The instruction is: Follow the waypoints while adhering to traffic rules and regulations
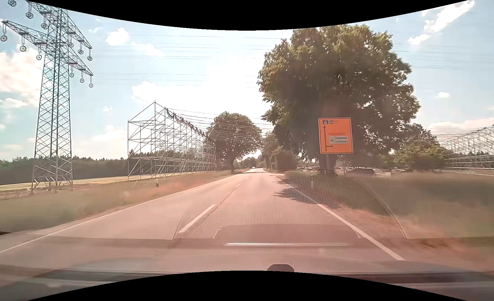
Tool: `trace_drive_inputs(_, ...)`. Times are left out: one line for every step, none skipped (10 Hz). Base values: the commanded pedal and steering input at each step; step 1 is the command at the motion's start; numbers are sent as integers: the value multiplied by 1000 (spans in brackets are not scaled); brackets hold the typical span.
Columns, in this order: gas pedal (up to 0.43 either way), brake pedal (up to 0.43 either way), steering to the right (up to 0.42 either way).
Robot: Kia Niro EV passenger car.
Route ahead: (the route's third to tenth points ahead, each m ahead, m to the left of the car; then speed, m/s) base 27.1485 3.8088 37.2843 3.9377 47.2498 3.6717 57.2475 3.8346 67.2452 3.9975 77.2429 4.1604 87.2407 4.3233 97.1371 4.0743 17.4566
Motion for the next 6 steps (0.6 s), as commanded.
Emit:
trace_drive_inputs(220,0,-2)
trace_drive_inputs(220,0,-2)
trace_drive_inputs(220,0,-2)
trace_drive_inputs(220,0,-2)
trace_drive_inputs(220,0,-2)
trace_drive_inputs(220,0,-2)
